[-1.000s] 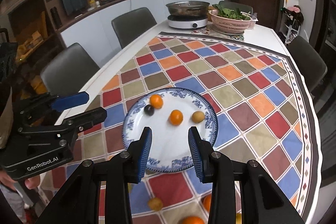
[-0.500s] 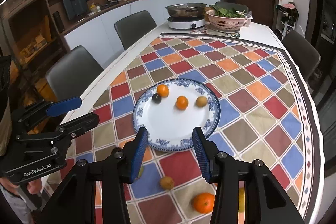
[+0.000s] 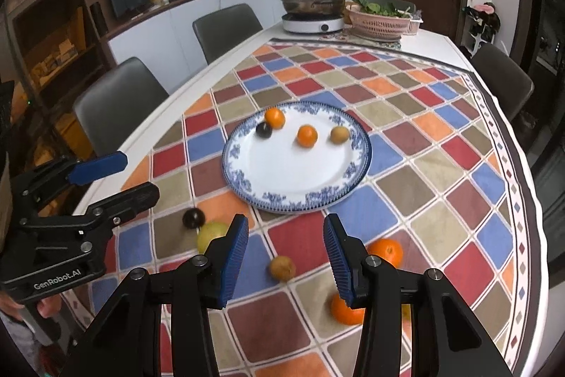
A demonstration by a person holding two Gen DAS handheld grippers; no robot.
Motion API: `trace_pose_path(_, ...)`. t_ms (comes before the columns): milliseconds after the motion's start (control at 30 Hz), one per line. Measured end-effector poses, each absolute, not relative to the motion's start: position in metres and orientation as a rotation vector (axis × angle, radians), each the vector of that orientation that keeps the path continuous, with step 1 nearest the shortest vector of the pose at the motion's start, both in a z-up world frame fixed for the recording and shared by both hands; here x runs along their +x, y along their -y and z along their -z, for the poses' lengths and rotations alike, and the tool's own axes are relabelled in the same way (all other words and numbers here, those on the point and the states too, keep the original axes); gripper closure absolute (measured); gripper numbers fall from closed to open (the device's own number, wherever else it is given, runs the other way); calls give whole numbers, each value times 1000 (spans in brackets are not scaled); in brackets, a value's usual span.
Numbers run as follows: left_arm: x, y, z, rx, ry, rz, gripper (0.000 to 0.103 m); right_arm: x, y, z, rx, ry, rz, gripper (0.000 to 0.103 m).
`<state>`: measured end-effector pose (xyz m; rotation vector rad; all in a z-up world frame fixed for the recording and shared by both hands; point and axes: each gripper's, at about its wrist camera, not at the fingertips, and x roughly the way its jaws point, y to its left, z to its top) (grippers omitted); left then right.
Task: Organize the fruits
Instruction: 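Grasp the pale green pomelo with the left tool while the right tool grasps a brown kiwi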
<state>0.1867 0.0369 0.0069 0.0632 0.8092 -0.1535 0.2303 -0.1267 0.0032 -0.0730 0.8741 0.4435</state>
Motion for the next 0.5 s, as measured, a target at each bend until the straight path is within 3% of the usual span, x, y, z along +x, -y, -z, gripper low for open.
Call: trace_pose_path(500, 186, -33, 40, 78, -904, 190, 44, 225, 118, 42, -118, -972, -464, 58)
